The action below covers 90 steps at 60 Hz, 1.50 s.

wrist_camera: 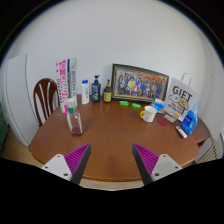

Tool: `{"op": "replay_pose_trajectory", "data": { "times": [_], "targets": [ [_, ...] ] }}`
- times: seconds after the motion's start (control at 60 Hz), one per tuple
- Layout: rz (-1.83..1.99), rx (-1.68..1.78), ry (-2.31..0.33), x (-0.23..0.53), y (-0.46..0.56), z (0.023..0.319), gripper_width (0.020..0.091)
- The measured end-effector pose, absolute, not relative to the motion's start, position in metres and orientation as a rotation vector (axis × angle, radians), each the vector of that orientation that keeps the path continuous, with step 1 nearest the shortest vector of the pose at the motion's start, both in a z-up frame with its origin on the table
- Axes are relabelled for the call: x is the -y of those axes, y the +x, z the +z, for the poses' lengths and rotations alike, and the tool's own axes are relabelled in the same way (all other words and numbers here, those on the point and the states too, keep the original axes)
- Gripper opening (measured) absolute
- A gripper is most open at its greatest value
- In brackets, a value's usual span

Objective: Pour water

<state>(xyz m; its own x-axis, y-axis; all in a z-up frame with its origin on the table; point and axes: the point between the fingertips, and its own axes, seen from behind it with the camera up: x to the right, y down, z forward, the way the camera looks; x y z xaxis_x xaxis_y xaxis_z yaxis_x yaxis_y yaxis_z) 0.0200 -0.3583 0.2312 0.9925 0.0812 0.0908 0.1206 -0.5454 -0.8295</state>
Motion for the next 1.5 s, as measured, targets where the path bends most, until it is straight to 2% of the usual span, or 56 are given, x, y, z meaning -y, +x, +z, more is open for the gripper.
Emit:
{"op": "replay_pose_trajectory", "data": {
  "times": [0.233,0.55,0.7,0.733,0.75,0.833,0.867,0.883,0.9,0.95,1.0,1.167,1.233,1.367,1.5],
  "targets": [
    [0.002,0.212,-2.162,0.368,0.000,0.226,0.0856],
    [0.151,0.210,-2.043,0.279,-0.021,0.227,0.0857],
    [0.174,0.183,-2.006,0.223,-0.017,0.214,0.0859],
    [0.169,0.179,-1.995,0.212,-0.015,0.209,0.0858],
    [0.155,0.177,-1.988,0.209,-0.021,0.194,0.0857],
    [0.147,0.175,-1.965,0.190,-0.012,0.188,0.0850],
    [0.146,0.173,-1.956,0.183,-0.008,0.186,0.0815],
    [0.153,0.178,-1.950,0.177,-0.005,0.194,0.0794],
    [0.161,0.179,-1.946,0.175,-0.032,0.181,0.0764],
    [0.166,0.177,-1.940,0.171,-0.031,0.181,0.0682],
    [0.178,0.173,-1.919,0.164,-0.036,0.181,0.0551],
    [0.189,0.183,-1.901,0.162,-0.041,0.185,0.0457],
    [0.201,0.196,-1.893,0.163,-0.048,0.191,0.0442],
    [0.244,0.157,-1.896,0.162,-0.039,0.219,0.0441],
    [0.415,0.010,-1.863,0.152,-0.028,0.267,0.0442]
  ]
}}
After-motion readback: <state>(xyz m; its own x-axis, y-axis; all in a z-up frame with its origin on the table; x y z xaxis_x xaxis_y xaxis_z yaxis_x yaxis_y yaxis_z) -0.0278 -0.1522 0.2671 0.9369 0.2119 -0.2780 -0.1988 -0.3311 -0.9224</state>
